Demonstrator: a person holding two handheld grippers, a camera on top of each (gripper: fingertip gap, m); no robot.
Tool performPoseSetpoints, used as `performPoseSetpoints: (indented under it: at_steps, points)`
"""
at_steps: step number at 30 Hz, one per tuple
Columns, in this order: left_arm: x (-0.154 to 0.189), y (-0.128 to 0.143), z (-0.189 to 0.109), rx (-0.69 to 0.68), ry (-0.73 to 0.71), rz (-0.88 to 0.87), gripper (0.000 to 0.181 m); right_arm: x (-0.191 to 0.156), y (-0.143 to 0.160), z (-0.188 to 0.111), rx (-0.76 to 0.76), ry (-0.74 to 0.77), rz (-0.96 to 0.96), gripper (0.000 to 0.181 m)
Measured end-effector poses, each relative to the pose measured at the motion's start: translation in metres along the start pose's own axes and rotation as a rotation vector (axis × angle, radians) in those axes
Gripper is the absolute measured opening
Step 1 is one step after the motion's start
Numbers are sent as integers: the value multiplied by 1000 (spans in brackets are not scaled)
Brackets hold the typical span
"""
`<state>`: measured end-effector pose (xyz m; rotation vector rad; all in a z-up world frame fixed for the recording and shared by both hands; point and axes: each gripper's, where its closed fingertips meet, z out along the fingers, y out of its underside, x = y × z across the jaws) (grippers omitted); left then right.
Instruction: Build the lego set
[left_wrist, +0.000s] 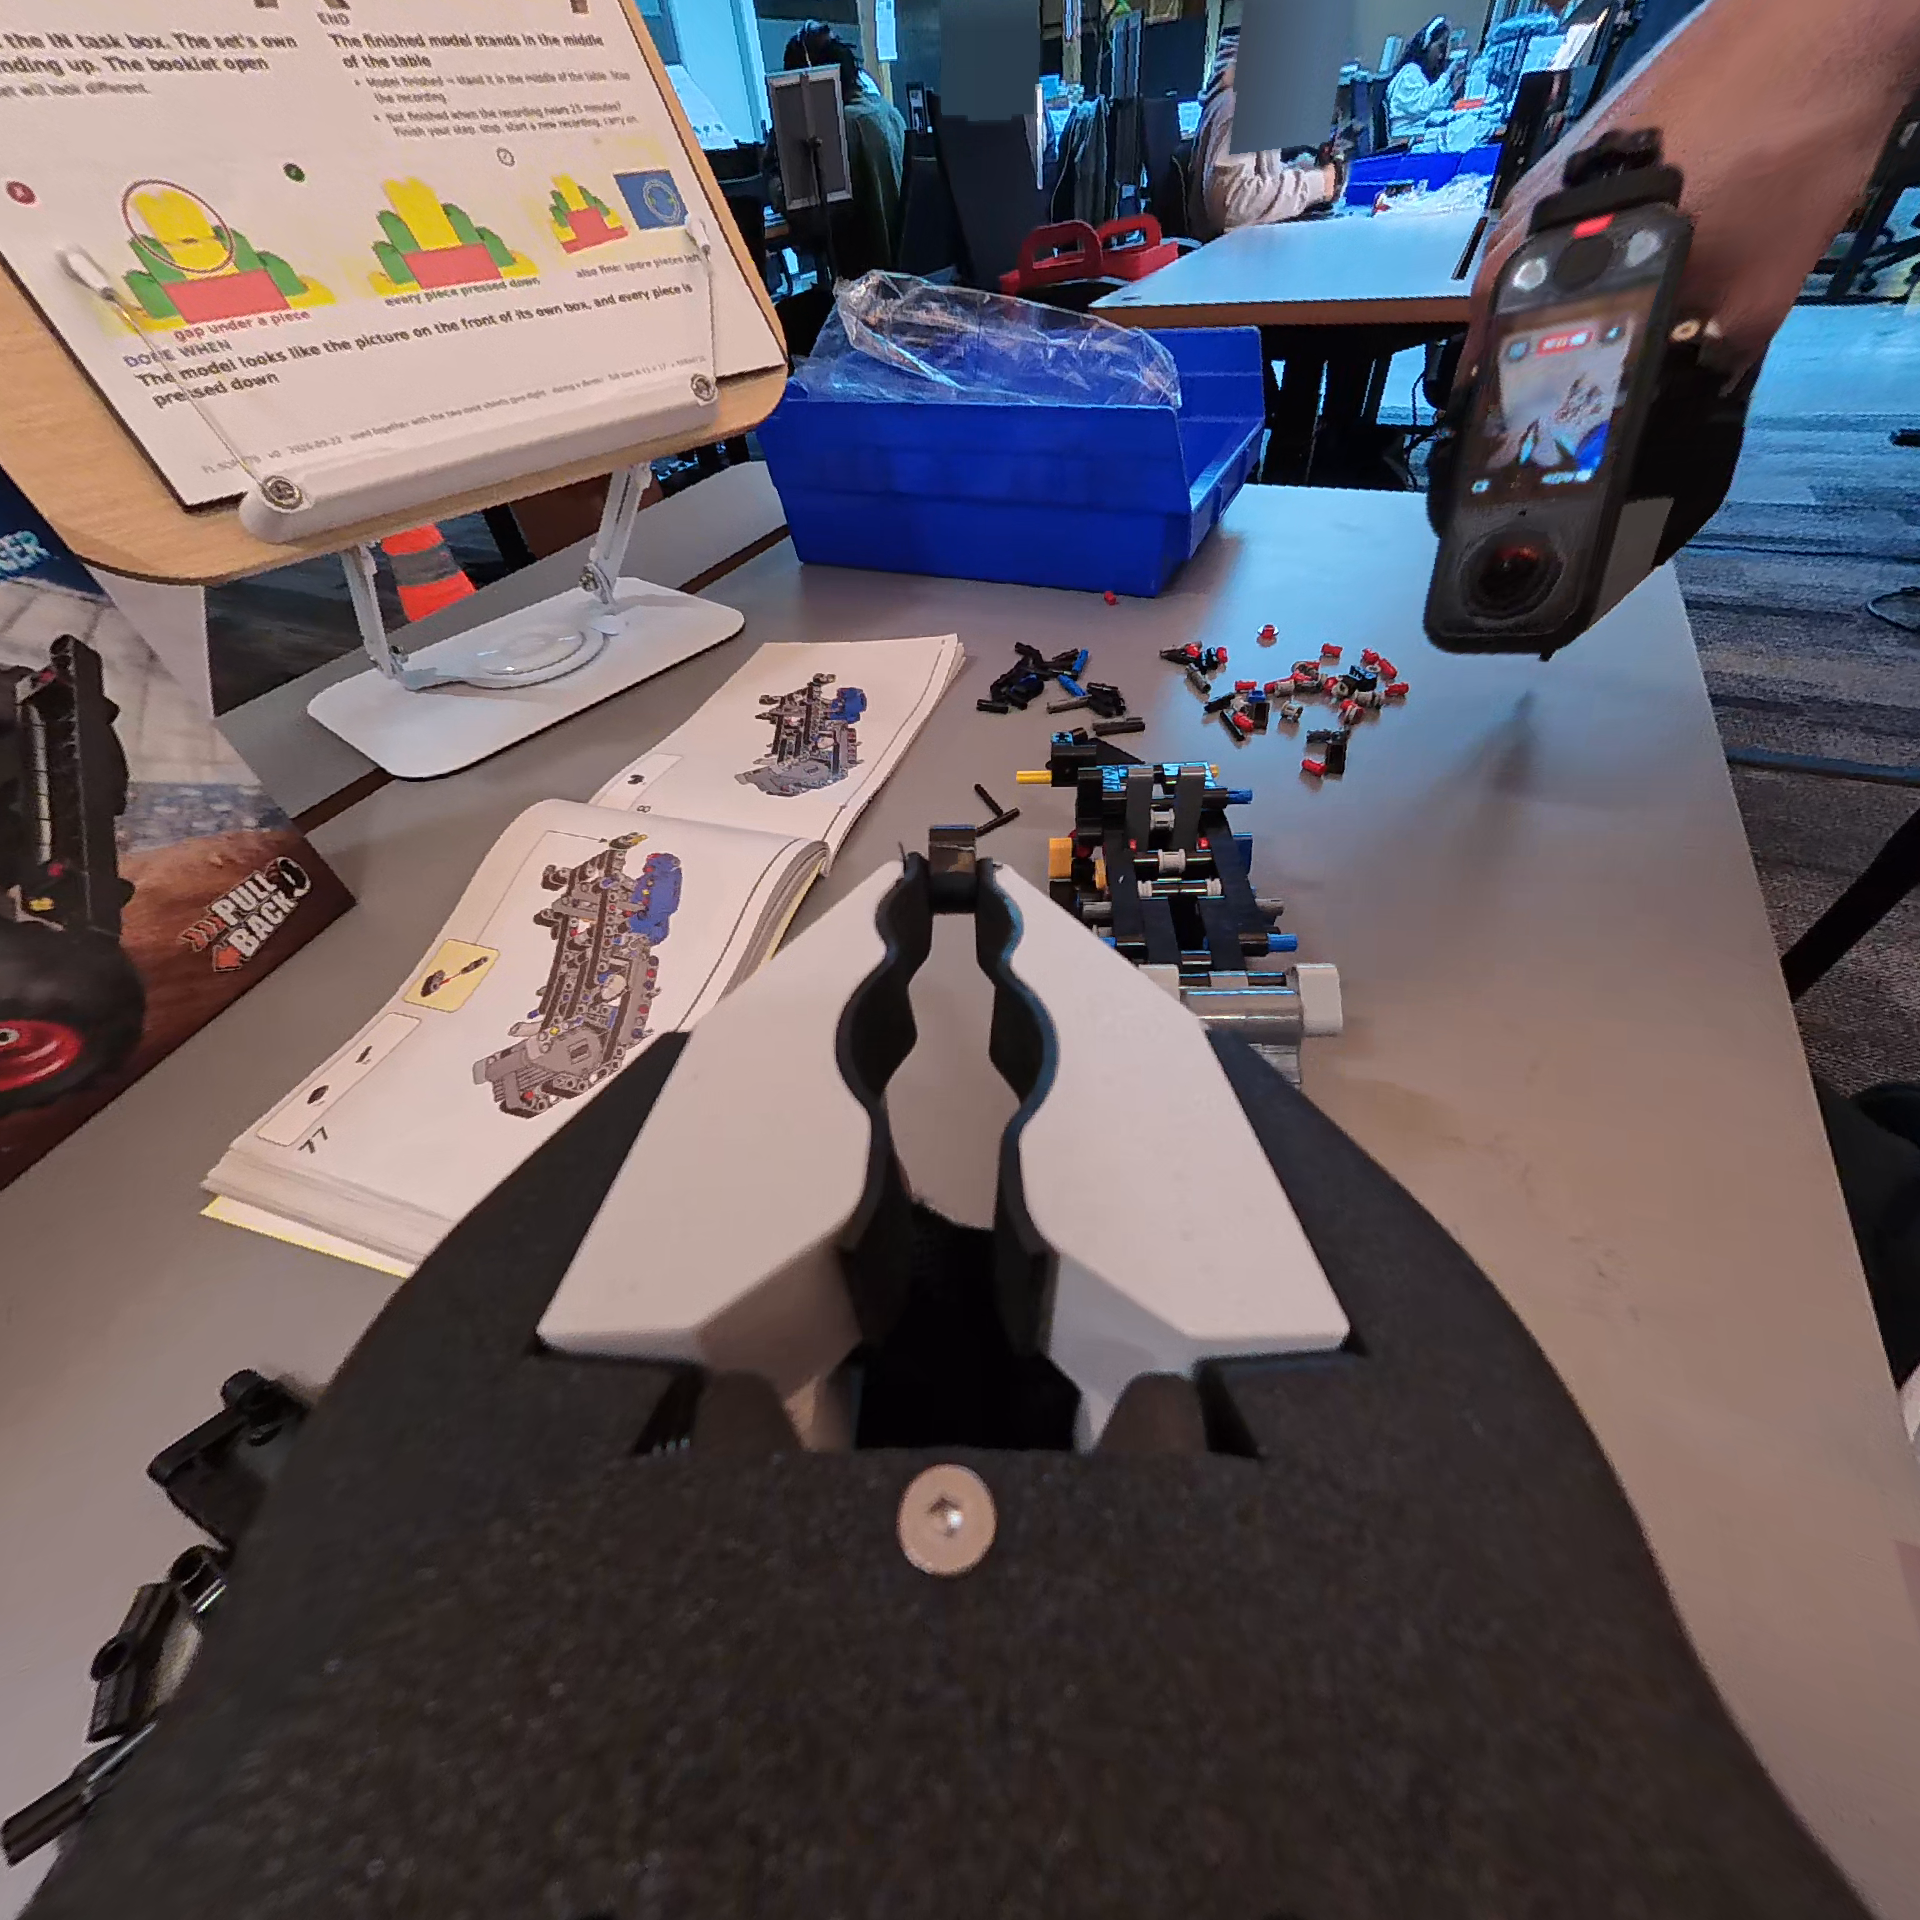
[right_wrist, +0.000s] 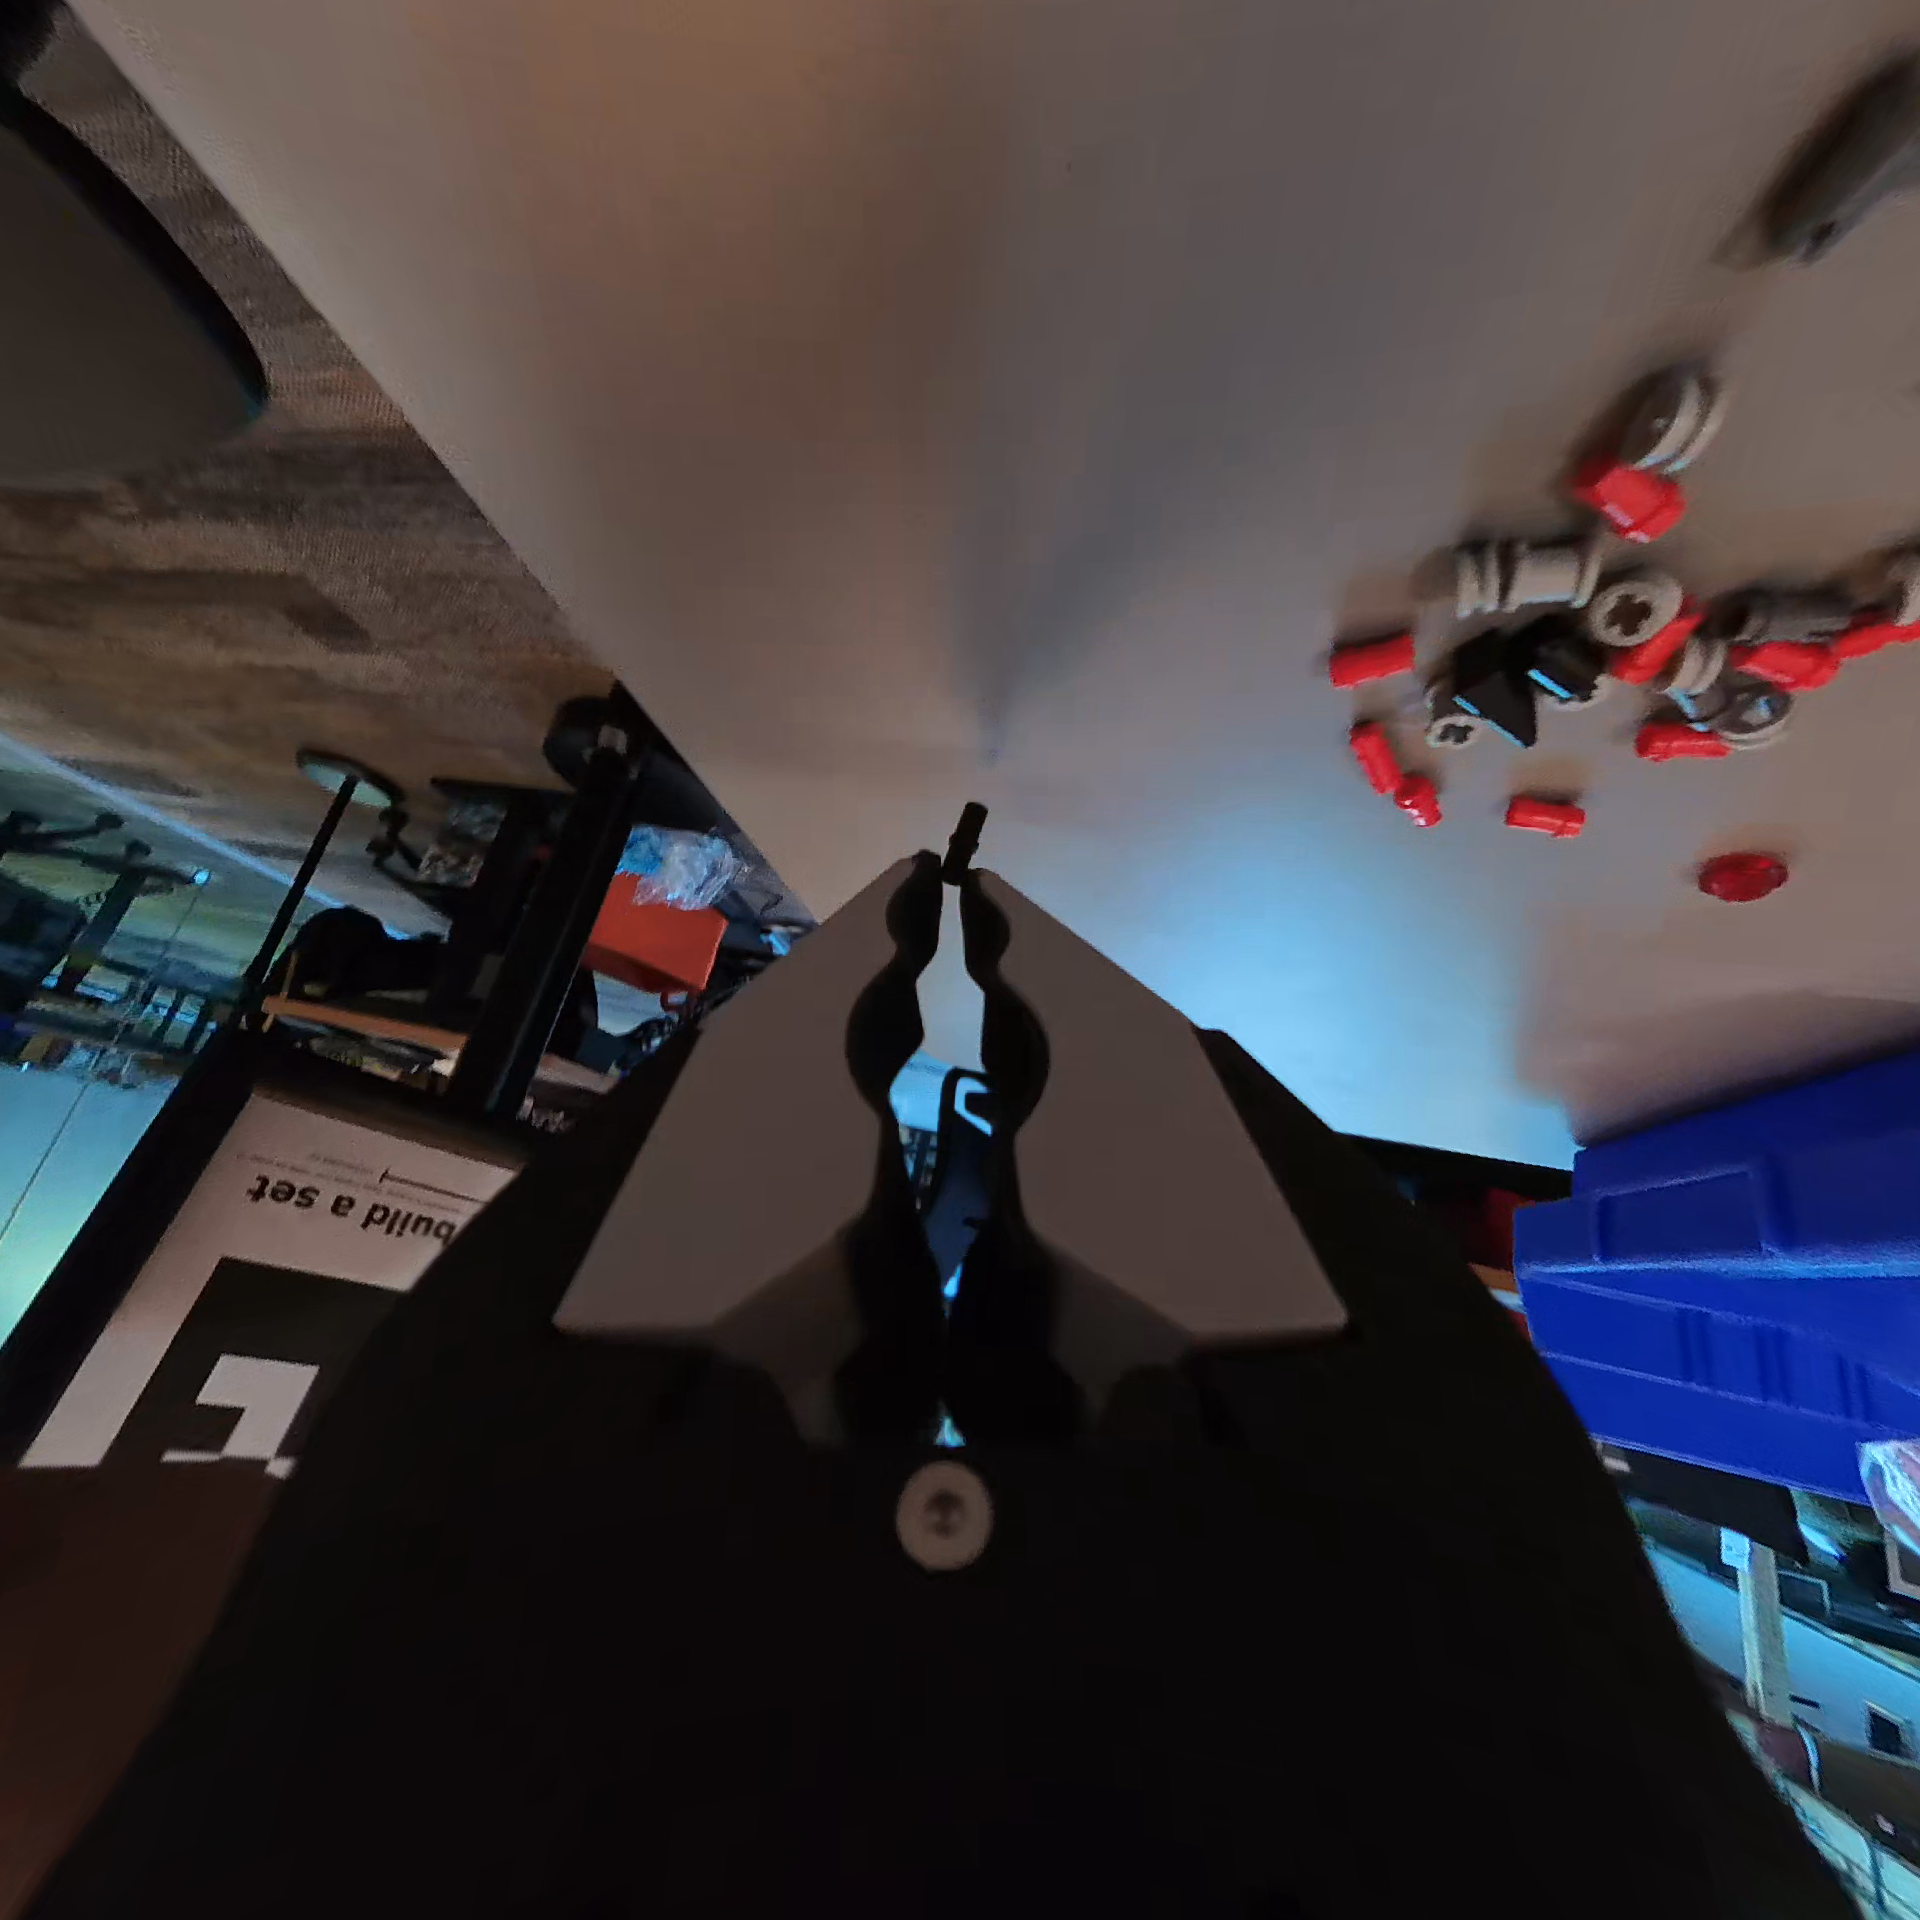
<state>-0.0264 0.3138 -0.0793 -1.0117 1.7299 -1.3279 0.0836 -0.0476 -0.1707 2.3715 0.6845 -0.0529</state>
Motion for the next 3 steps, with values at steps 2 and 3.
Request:
performPoseSetpoints:
  at_steps: [2, 3]
  points:
    - [0, 0, 0, 1, 0, 0, 6, 4, 5, 4, -39, 0, -7, 4]
    - [0, -1, 0, 1, 1, 1, 6, 5, 7, 5, -46, -2, -11, 4]
